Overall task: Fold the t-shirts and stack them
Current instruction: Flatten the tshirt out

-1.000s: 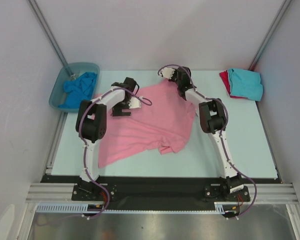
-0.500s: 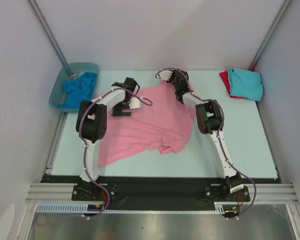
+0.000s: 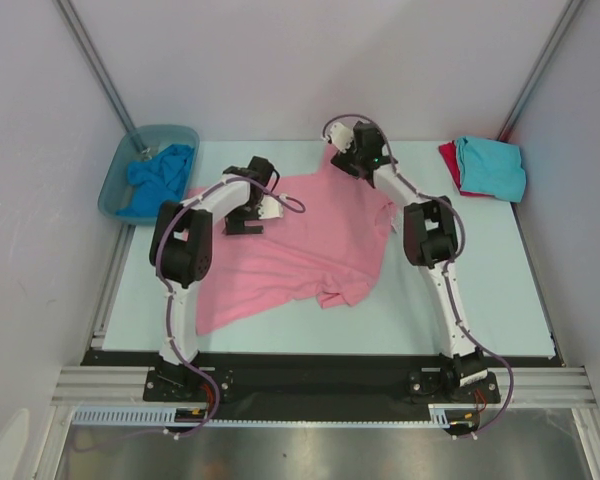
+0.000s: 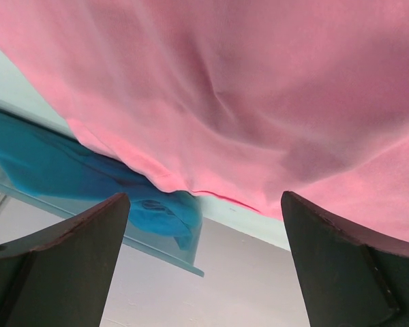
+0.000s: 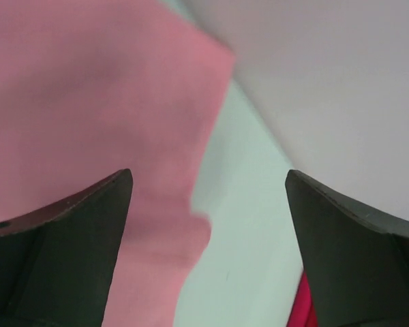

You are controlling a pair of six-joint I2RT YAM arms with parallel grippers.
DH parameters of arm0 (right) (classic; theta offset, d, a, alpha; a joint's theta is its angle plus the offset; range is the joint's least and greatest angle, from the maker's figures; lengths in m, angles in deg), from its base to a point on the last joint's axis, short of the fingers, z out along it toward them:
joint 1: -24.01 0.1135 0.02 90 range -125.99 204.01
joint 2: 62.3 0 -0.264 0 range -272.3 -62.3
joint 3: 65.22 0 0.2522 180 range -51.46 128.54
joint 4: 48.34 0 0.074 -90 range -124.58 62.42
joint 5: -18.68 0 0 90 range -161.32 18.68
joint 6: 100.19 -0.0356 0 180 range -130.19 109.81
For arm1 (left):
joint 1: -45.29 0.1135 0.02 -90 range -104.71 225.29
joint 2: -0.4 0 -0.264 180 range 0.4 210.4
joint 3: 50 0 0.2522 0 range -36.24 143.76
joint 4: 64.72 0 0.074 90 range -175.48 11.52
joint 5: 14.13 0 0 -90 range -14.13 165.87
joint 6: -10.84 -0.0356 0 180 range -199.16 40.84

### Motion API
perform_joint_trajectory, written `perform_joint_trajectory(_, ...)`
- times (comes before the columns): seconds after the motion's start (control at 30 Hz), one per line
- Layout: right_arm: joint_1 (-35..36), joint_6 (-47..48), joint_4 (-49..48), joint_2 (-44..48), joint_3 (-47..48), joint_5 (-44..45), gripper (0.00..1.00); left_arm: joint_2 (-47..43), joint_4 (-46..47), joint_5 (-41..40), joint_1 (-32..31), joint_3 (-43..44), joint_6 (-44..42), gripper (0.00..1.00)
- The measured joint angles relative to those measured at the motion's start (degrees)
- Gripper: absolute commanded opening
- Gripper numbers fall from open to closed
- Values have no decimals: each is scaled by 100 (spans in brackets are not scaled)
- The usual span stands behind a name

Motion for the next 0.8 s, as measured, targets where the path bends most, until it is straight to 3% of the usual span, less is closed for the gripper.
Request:
perform_joint_trajectory(0.07,-61,-367,1307,608,-133,-656,94,-94,26,17,0,-109,39,100)
perform_joint_trajectory(0.13,-96,-446,2426,1379,-439,-1331,84,-221,44,39,0,-243,79,100)
perform_joint_trajectory(0.33,-46,28,4468,3906,-2638,-2306,80,-433,186,142,-4,-514,125,100)
perform_joint_trajectory(0.57,210,483,5202,4330,-4586,-2385,80,-446,358,271,-15,-802,223,100)
perform_joint_trajectory(0.8,640,730,5274,4330,-5171,-2118,81,-549,503,308,-94,-1113,232,100)
